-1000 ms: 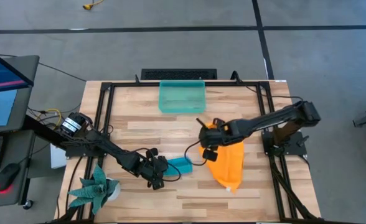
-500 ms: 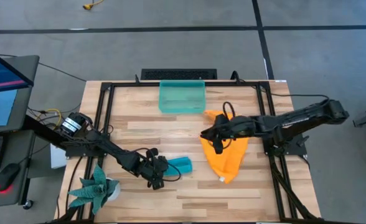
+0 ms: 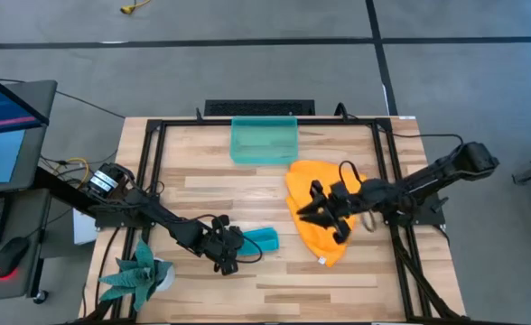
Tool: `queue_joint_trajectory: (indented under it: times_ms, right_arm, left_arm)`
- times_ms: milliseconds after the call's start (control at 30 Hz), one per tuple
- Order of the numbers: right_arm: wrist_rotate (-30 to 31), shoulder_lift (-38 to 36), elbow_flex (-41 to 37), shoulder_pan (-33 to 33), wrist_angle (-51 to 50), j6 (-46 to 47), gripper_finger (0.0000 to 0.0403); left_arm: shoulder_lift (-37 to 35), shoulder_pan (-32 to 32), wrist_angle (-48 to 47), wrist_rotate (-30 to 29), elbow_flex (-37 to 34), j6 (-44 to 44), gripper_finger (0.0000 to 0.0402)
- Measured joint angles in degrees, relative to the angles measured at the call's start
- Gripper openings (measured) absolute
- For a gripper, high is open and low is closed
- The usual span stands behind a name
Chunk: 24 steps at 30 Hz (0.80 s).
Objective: Roll microfiber towels into tight, uniform cylinder then place into a basket
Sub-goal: Roll the blue microfiber cloth
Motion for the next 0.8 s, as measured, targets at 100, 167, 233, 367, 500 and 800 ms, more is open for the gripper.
queue_joint_trajectory:
  times_ms: [100,167,233,367,500,800]
  right_arm:
    - [-0.8,0.1,0.0,3.4,2.7,-8.9,0.0107]
    - [-0.8,0.1,0.1,5.0,0.7,-12.8,0.0107]
    - [-0.8,0.1,0.1,6.2,-2.5,-15.2,0.0107]
    - [0.3,3.1,0.0,7.3,-8.9,-15.7,0.0107]
    - [4.0,9.1,1.7,7.8,-8.3,-18.9,0.0107]
    - [5.2,24.9,15.4,7.9,-15.1,-29.7,0.0136]
  left_arm:
    - [0.0,0.0,0.0,0.0,0.0,0.0,0.002]
    - [0.0,0.0,0.0,0.0,0.0,0.0,0.002]
    - [0.0,0.0,0.0,0.0,0.0,0.0,0.002]
    - [0.0,0.0,0.0,0.0,0.0,-0.1,0.002]
    - [0.0,0.0,0.0,0.0,0.0,-0.3,0.002]
    - [0.0,0.0,-0.3,0.0,0.0,-0.3,0.002]
